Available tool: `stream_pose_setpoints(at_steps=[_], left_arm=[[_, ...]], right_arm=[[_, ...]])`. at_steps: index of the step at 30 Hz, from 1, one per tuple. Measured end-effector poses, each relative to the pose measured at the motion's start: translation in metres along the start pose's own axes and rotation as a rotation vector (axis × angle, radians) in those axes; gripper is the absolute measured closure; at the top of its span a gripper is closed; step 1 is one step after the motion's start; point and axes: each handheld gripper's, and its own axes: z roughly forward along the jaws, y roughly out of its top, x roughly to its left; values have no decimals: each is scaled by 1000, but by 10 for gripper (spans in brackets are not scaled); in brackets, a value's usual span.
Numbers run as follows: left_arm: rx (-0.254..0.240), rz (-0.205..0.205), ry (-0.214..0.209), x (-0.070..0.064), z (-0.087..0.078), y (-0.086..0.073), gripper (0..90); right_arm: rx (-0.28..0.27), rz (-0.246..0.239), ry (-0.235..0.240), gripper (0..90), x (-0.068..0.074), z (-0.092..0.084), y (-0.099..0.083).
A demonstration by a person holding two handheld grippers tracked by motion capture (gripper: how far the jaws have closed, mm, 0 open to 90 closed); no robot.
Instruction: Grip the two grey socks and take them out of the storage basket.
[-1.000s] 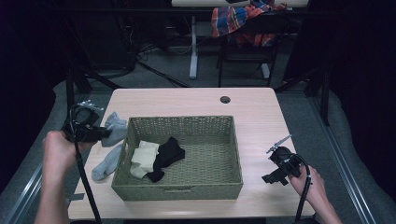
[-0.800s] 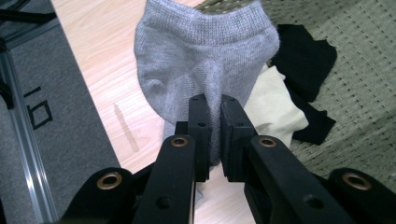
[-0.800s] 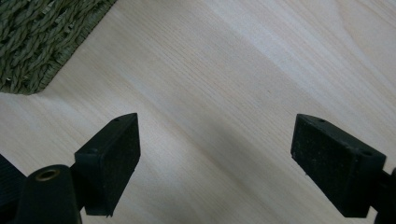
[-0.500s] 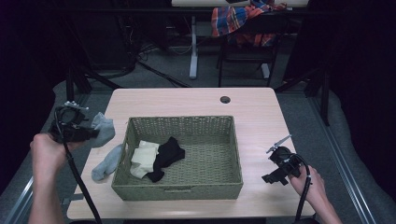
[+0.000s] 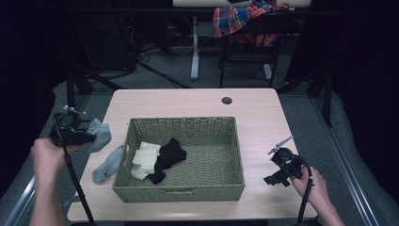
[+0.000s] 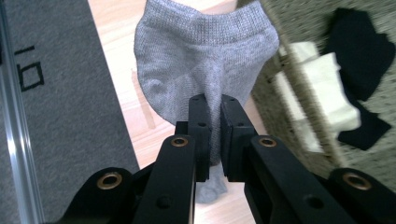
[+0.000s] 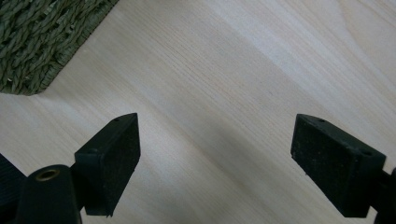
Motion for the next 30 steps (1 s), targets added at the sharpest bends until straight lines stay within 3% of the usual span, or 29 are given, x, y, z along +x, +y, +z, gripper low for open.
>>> stream_pose_setpoints(at_steps=[10,19,21,22,30], left_arm=[[97,-13,-22,6,39,-4,847],[141,-19,-42,6,60,-6,847],[151,-22,-46,7,65,-7,847],[155,-21,-46,6,67,-7,847],[187,-35,-77,9,85,-12,845]], right_arm=[[9,-5,3,157,0,1,1],[13,0,9,160,-1,2,1],[-20,21,13,157,2,3,0],[-3,1,6,154,1,1,1],[-1,-1,1,155,1,0,1]])
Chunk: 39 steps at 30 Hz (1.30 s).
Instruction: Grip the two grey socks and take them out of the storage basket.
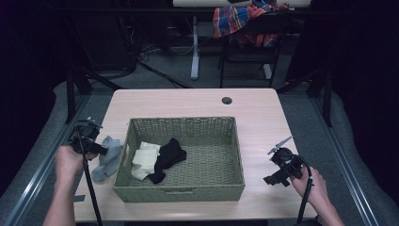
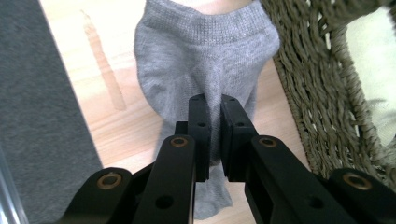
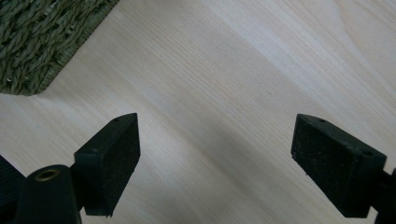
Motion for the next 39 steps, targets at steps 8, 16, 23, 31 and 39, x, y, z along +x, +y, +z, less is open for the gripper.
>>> stream_pose_setpoints(at_steps=[8,16,23,31,39], left_arm=[[26,-5,-15,1,14,0,843],[50,-15,-37,2,28,0,836],[63,-3,-35,0,38,2,831],[86,-20,-51,4,45,1,764],[54,-55,-19,9,30,1,373]], right_arm=[[6,-5,2,156,0,0,0],[2,-2,8,156,-1,0,0],[-9,9,6,156,0,1,0],[6,-3,4,156,0,1,1],[10,-4,2,156,-2,0,0]])
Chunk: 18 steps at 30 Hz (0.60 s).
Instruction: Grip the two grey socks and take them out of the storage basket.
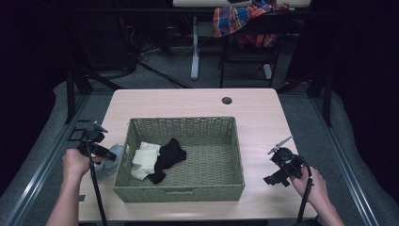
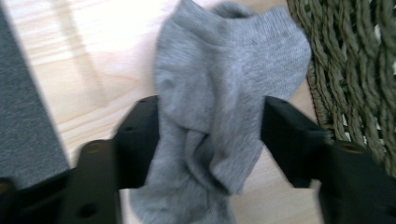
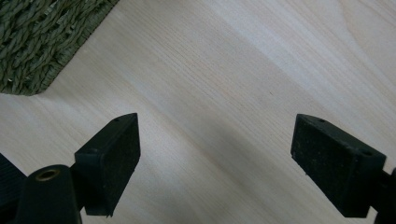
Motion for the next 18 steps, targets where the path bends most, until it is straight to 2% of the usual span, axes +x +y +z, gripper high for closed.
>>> stream_pose_setpoints(at_steps=[2,3,5,7,10,12,18], left_arm=[[-19,-14,24,3,-9,-3,295],[-29,-20,30,5,-13,-4,228],[-51,-31,16,9,-23,-8,140],[-80,-45,27,12,-33,-12,127],[-99,-55,45,13,-44,-16,58],[-114,-53,63,11,-51,-18,58],[-137,-41,76,3,-60,-24,54]], right_arm=[[-11,8,-9,156,0,0,-1],[-9,3,-3,156,0,-1,-1],[-11,2,-4,156,0,-2,-1],[-14,0,-4,156,0,-2,-1],[-18,1,-8,156,0,-3,-1],[-18,-2,-8,156,0,-3,-1],[-45,10,-35,156,0,-6,-1]])
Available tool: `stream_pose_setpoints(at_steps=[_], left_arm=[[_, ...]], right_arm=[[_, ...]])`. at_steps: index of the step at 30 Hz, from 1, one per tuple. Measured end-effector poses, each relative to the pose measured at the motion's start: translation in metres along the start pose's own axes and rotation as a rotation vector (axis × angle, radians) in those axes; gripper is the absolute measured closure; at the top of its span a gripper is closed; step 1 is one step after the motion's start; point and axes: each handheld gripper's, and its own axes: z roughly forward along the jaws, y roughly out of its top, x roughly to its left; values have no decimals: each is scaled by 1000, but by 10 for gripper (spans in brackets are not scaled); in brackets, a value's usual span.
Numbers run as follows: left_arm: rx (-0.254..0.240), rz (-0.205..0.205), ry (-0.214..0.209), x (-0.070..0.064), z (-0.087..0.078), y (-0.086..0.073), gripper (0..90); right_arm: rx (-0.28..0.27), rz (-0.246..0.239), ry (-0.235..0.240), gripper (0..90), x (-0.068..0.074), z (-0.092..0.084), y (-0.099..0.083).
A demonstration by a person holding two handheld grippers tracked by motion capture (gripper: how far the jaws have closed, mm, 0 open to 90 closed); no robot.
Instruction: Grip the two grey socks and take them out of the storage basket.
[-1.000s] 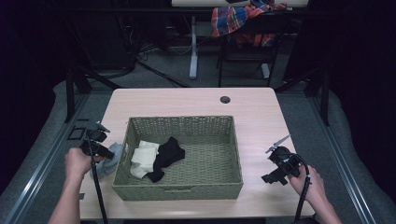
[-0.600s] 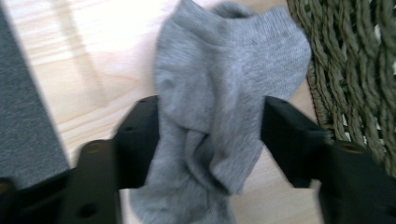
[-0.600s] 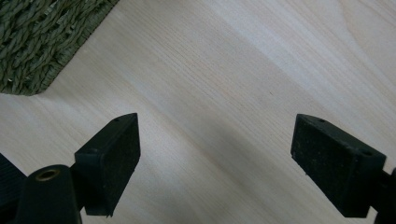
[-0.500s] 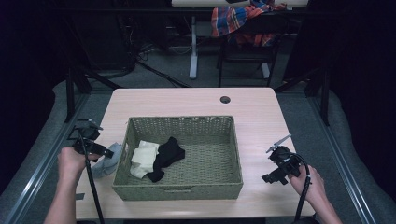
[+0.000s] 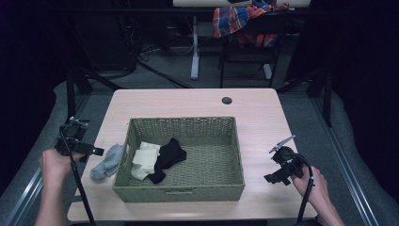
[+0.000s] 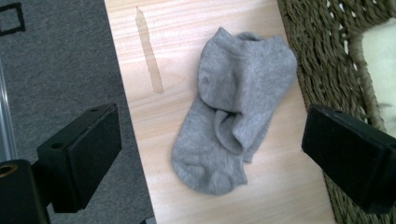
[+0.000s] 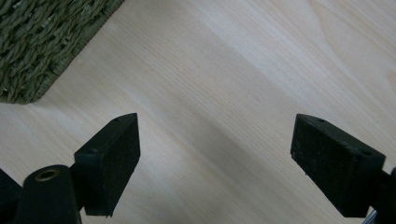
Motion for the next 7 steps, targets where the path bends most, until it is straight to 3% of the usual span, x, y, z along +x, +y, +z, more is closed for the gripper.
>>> stream_pose_setpoints(at_steps=[1,3,4,5,7], left_arm=[[0,1,1,0,-1,-1,53],[-3,0,7,0,-1,-3,50],[-5,-6,10,2,-1,-4,49],[-6,-10,11,2,-1,-4,46],[-6,-14,11,3,0,-5,42]], right_arm=[[-1,2,1,156,0,0,0],[-69,51,3,155,2,3,-2],[-72,50,3,155,1,3,-2],[-9,3,-7,155,-1,-1,1],[-23,10,-3,156,0,0,1]])
